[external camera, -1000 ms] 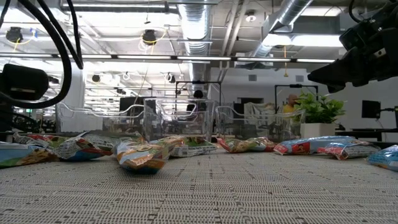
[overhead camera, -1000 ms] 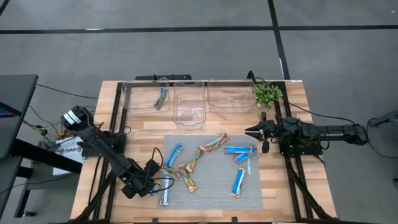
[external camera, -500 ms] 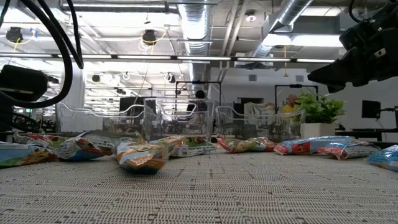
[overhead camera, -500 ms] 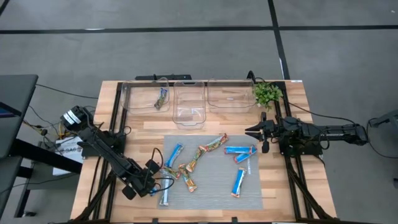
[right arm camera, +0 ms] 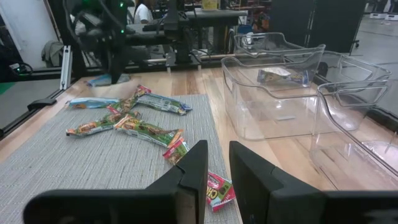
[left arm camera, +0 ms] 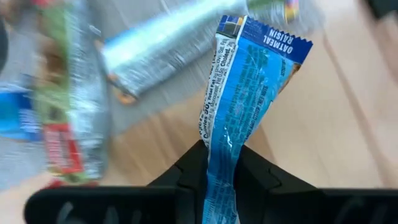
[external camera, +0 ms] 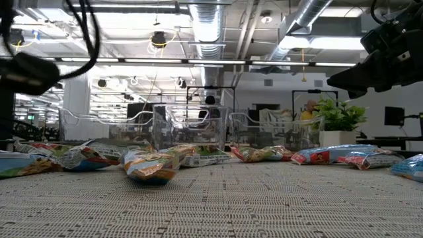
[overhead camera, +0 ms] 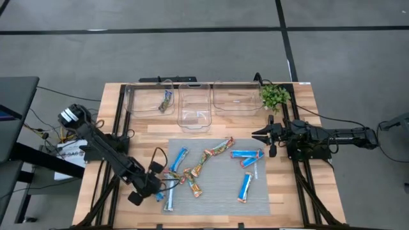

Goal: Pick and place Granola Bars by type
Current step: Put the blue granola bar into the left transparent bin

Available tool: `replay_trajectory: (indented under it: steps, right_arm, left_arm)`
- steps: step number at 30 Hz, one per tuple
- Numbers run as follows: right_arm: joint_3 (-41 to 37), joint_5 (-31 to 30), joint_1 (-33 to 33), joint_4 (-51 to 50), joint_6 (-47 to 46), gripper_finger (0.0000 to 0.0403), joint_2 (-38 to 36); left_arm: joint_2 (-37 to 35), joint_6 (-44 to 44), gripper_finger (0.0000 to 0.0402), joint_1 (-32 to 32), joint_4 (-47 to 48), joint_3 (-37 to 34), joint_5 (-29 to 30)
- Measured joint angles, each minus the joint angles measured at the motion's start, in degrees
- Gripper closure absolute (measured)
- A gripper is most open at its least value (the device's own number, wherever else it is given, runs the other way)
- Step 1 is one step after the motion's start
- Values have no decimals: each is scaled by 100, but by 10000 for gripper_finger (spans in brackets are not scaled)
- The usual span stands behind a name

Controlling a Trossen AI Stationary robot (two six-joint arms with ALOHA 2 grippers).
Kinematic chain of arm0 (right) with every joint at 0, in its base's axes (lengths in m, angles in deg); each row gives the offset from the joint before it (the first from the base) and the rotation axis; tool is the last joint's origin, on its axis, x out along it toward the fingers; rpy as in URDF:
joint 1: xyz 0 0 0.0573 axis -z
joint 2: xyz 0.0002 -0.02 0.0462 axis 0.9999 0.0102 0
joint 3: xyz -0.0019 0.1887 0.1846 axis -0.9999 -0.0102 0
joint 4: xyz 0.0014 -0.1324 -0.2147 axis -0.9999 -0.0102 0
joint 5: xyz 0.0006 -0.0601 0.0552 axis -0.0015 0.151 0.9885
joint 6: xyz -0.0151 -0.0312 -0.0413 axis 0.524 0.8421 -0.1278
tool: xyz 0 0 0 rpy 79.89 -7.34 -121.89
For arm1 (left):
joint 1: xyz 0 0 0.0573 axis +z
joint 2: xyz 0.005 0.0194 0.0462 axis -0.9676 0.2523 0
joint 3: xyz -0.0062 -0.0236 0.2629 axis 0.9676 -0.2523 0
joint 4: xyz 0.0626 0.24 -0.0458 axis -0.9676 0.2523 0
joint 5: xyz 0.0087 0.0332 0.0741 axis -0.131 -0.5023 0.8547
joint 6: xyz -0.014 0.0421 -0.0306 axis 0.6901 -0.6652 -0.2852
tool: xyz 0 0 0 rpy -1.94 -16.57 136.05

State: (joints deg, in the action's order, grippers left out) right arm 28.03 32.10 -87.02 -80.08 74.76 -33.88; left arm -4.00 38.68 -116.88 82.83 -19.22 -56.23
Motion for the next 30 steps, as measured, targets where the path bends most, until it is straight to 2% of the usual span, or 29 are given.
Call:
replay_trajectory:
  steps: [10,21,30]
  right_arm:
    - [-1,2,0,0,-1,344,0]
    - [-1,2,0,0,0,344,-1]
    - [0,1,0,0,-1,344,0]
  left_arm:
    - [-1111,110,349,665,-224,11,274]
    - [-2555,661,349,1888,-1413,11,654]
    - [-3007,748,349,2808,-2371,22,698]
